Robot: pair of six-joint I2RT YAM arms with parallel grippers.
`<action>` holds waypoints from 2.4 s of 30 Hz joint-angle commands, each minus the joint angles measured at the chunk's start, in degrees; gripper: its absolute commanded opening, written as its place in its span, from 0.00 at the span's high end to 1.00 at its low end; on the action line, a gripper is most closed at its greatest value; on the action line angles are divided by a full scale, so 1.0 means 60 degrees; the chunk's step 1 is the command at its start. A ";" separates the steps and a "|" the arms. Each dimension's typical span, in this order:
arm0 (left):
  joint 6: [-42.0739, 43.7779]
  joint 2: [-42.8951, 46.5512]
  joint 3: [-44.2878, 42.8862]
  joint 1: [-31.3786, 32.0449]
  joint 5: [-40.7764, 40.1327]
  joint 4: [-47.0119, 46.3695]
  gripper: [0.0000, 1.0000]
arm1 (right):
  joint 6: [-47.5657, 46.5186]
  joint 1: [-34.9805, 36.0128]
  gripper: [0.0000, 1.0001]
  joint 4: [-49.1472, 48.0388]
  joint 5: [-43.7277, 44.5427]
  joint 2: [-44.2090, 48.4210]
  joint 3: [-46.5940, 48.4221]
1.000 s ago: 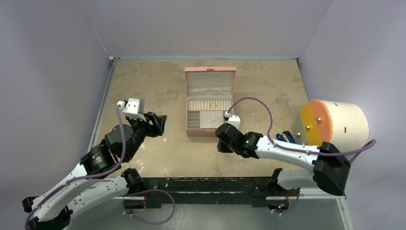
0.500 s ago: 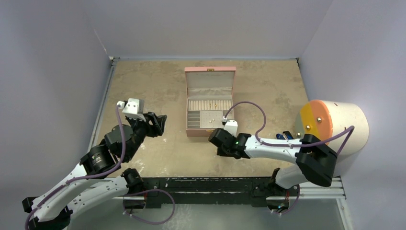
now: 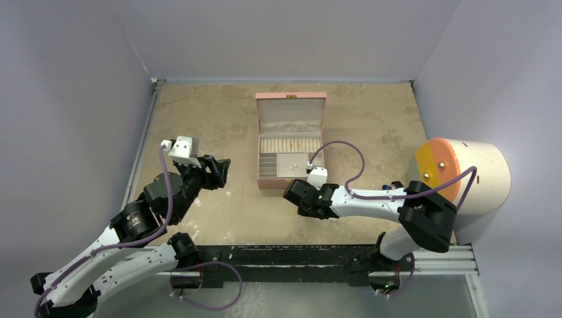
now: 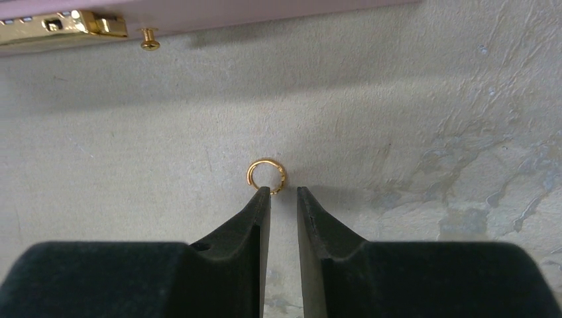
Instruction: Organize the mixed jewelry
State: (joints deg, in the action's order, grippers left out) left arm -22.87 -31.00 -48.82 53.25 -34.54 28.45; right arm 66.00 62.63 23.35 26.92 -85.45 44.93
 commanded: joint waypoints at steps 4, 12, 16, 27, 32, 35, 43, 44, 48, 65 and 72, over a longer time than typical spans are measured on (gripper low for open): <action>0.0194 0.0099 0.0001 -0.0072 0.0015 -0.0158 0.42 | 0.0511 0.0028 0.76 0.0107 0.0306 -0.0209 0.0470; 0.0194 0.0138 -0.0001 -0.0065 0.0015 -0.0154 0.42 | 0.0708 0.0035 0.76 0.0254 0.0473 -0.0584 0.0574; 0.0179 0.0146 -0.0005 -0.0064 0.0015 -0.0156 0.42 | 0.0927 0.0035 0.77 0.0460 0.0619 -0.0630 0.0559; 0.0179 0.0112 -0.0008 -0.0066 0.0015 -0.0156 0.42 | 0.1143 0.0035 0.80 0.0761 0.0756 -0.0779 0.0521; 0.0165 0.0111 -0.0008 -0.0068 0.0015 -0.0156 0.42 | 0.1155 0.0035 0.82 0.0871 0.0885 -0.1013 0.0603; 0.0165 0.0113 -0.0006 -0.0061 0.0015 -0.0156 0.42 | 0.1026 0.0035 0.84 0.0913 0.0918 -0.1110 0.0672; 0.0165 0.0121 -0.0010 -0.0072 0.0015 -0.0142 0.42 | 0.0870 0.0070 0.97 0.1044 0.0718 -0.1314 0.0753; 0.0165 0.0131 -0.0021 -0.0072 0.0015 -0.0142 0.42 | 0.0855 0.0096 1.00 0.1017 0.0671 -0.1315 0.0736; 0.0143 0.0156 -0.0012 -0.0065 0.0015 -0.0142 0.42 | 0.0851 0.0318 1.00 0.1025 0.0604 -0.1237 0.0737; -0.1568 -0.0052 0.0287 -0.0069 0.1684 -0.0129 0.40 | -0.0818 0.0605 1.00 -0.0474 0.0671 0.1157 -0.0037; -0.2694 -0.0393 0.0981 -0.0072 0.3038 -0.0923 0.40 | -0.1998 0.0606 1.00 -0.0985 0.1060 0.1911 -0.0083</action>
State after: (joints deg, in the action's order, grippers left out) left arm -33.45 -32.08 -44.99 53.23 -22.85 28.05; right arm 59.94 66.00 21.04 30.55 -76.79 44.66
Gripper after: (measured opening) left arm 0.601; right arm 0.004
